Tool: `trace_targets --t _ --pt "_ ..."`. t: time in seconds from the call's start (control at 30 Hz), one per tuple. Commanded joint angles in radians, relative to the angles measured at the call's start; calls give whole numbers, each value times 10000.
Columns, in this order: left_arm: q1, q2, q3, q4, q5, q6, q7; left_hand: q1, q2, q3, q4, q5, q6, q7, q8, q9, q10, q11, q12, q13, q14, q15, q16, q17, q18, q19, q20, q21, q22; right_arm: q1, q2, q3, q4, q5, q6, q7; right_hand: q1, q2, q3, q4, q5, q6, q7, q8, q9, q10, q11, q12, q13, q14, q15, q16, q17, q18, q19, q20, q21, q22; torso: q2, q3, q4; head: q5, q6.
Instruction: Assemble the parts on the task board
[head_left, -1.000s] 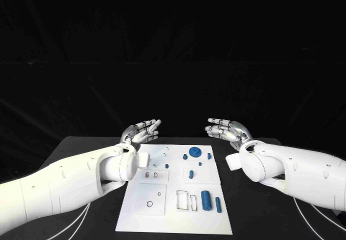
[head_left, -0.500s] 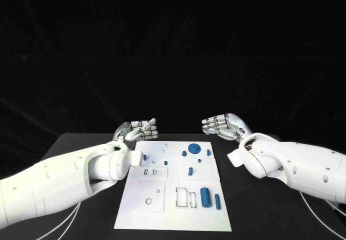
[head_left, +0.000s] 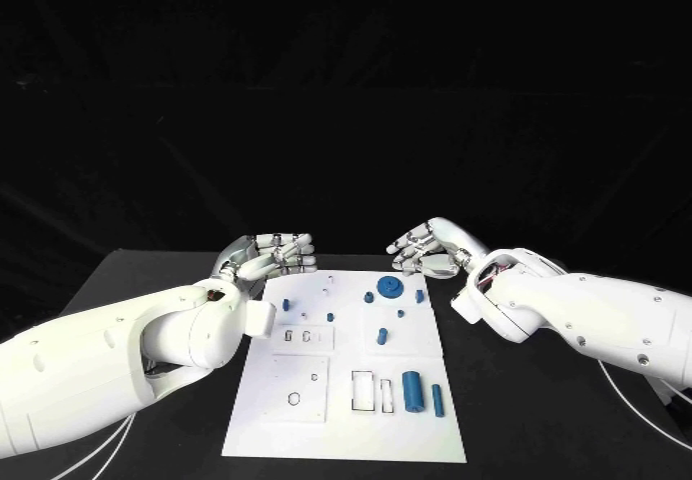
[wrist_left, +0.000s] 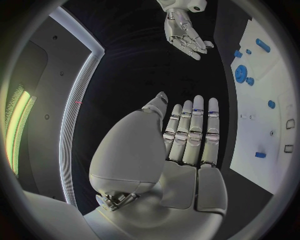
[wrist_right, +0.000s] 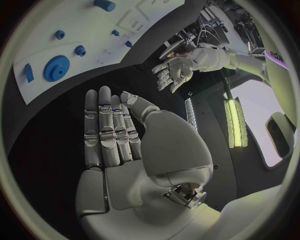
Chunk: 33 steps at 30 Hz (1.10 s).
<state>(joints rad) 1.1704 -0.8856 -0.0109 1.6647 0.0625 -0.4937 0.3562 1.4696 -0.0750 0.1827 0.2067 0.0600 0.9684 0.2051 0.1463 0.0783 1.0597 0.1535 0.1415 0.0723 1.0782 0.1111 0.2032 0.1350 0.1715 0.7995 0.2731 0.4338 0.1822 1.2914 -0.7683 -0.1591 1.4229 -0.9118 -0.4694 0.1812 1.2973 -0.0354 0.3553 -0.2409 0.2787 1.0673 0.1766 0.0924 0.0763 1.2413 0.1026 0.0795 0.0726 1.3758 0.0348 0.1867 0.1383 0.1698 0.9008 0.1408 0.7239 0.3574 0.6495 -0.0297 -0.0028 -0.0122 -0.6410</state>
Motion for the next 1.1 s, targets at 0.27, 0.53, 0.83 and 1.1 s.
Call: trace_targets --t 0.27,0.53,0.83,1.1 --pt "482 -388 54 604 -186 386 10 -36 -106 132 42 -42 144 -41 -84 -9 161 -23 -178 -30 148 -12 120 102 126 328 -147 485 245 331 255 23 -84 -4074 790 -1791 -226 -433 -361 54 456 242 -108 -62 35 -575 -79 -51 -15 1331 -285 997 1045 139 671 -290 1221 753 715 -232 100 -150 108" --pt "714 -586 59 958 -187 424 34 -78 -138 157 53 -42 184 -49 -151 -16 215 -34 -281 -33 237 -42 207 191 122 478 -286 859 446 436 450 29 -48 -5617 1310 -2595 -452 -634 -442 274 627 121 -188 -204 32 -1192 -117 230 55 1280 -347 3705 2902 65 1452 -371 2306 1769 1067 -346 200 -279 175" --pt "821 -753 61 1204 -190 434 49 -93 -151 161 55 -42 183 -43 -182 -21 213 -28 -325 -36 225 -38 218 214 121 515 -329 989 518 451 631 30 -116 -6247 1634 -2981 -482 -774 -345 507 709 -26 -191 -221 52 -1600 -59 623 103 1166 -305 7509 6331 -452 3079 -309 4611 5241 1270 -391 285 -281 233" --pt "853 -807 65 1266 -190 439 62 -107 -156 161 60 -42 178 -36 -201 -25 204 -21 -351 -39 218 -35 226 227 118 528 -349 1055 555 453 699 31 -67 -6466 1830 -3097 -453 -769 -309 654 708 -83 -186 -221 66 -1837 -32 750 61 1217 -246 9252 8017 -693 3769 -257 5579 6806 1357 -394 293 -257 295"
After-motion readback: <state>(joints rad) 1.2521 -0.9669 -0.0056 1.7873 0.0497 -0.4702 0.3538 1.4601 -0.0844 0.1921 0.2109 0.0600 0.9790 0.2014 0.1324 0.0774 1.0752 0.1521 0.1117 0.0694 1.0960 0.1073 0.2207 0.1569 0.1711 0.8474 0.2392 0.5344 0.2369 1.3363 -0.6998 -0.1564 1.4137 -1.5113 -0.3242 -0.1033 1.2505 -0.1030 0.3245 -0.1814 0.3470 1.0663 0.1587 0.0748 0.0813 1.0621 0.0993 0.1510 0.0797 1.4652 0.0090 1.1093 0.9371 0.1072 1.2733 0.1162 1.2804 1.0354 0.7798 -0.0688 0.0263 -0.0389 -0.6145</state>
